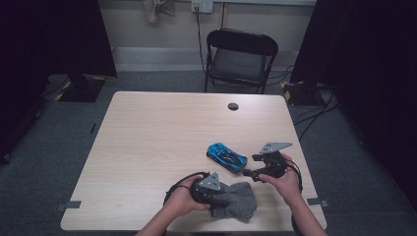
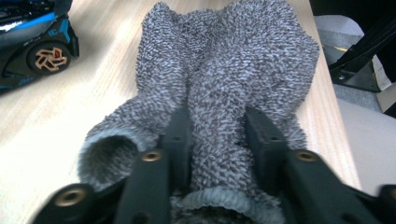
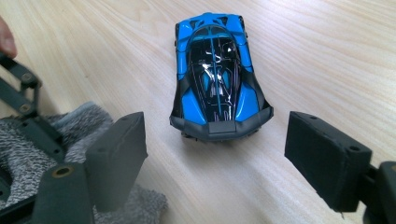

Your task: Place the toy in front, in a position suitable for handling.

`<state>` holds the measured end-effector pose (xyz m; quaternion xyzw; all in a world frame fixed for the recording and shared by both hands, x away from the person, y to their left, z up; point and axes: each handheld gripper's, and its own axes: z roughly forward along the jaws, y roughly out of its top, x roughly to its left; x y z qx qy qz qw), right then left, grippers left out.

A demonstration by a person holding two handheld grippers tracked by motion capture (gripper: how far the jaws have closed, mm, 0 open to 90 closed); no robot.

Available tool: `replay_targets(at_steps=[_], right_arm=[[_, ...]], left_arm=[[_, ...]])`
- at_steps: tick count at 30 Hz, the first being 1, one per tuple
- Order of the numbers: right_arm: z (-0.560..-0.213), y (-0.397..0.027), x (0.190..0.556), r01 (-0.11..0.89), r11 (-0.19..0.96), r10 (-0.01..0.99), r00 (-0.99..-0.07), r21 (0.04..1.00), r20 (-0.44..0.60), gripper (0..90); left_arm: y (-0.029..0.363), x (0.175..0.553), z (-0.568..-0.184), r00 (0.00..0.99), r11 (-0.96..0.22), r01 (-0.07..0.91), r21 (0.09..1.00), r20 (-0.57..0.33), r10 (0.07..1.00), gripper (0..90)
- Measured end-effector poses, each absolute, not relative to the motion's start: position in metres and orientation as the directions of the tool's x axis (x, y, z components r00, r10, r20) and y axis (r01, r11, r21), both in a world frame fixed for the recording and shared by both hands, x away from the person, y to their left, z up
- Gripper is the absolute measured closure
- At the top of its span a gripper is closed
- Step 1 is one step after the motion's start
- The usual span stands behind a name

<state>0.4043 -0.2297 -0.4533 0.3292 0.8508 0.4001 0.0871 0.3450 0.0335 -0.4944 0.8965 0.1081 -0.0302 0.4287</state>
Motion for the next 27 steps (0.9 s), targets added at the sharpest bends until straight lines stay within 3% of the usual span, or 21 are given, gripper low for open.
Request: replay_targets(at_steps=[5, 10, 19, 27], right_arm=[[-0.452, -0.23, 0.406, 0.492, 0.464, 0.637, -0.763, 0.737, 0.108, 18.7], [-0.45, -0.231, 0.408, 0.49, 0.464, 0.638, -0.763, 0.738, 0.105, 17.6], [-0.444, -0.229, 0.412, 0.487, 0.46, 0.645, -0.758, 0.743, 0.097, 16.7], [-0.444, -0.223, 0.415, 0.484, 0.473, 0.649, -0.757, 0.737, 0.08, 15.2]], left_arm=[[0.037, 0.343, -0.487, 0.962, -0.607, 0.262, 0.75, -0.155, 0.224, 76.2], [0.054, 0.349, -0.48, 0.95, -0.579, 0.298, 0.759, -0.175, 0.261, 77.5], [0.122, 0.363, -0.456, 0.909, -0.507, 0.351, 0.787, -0.158, 0.385, 77.5], [0.172, 0.371, -0.463, 0.853, -0.462, 0.412, 0.785, -0.154, 0.499, 77.2]])
